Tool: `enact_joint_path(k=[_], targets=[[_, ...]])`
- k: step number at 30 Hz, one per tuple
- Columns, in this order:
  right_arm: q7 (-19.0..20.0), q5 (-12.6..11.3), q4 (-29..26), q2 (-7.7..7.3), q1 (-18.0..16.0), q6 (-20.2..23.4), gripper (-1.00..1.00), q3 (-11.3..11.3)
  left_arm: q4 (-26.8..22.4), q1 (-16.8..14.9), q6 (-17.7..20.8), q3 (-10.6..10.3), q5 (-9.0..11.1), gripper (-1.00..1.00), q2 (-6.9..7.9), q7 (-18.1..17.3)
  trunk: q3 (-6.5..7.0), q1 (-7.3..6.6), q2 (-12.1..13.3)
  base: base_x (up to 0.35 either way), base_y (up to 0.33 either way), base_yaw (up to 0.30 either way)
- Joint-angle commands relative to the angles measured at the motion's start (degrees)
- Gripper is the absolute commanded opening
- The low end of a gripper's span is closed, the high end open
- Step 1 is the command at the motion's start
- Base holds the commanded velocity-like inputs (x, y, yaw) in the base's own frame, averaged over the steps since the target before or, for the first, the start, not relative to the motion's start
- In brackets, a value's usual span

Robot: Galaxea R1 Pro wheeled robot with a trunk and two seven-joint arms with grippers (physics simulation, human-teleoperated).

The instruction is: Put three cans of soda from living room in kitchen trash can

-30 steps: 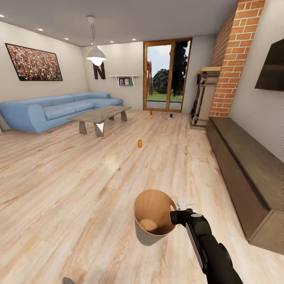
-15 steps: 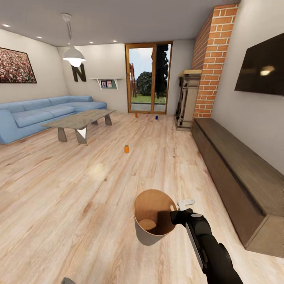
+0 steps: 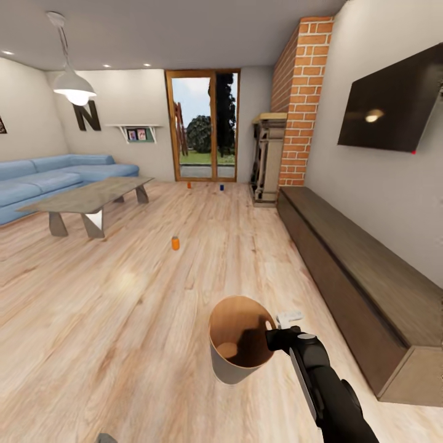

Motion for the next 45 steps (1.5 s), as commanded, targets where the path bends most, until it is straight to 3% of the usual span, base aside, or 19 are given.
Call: enact_joint_path(k=[1,9,45], targets=[[0.18,-0.71,-0.04,0.01,-0.02,0.03,-1.00,0.00,-0.01,0.00,0.00,0.00,0.00,1.00,0.00,-0.01,0.07,0.00,0.00,0.337,0.097,-0.252],[0.17,-0.71,-0.01,0.01,-0.02,0.03,-1.00,0.00,-0.03,0.00,0.00,-0.04,0.00,1.00,0.00,-0.07,0.39,0.00,0.00,0.337,0.097,-0.171],[0.08,-0.62,0.82,0.10,-0.02,-0.06,-1.00,0.00,-0.03,0.00,0.09,-0.04,0.00,1.00,0.00,-0.07,0.41,0.00,0.00,0.337,0.098,-0.002]])
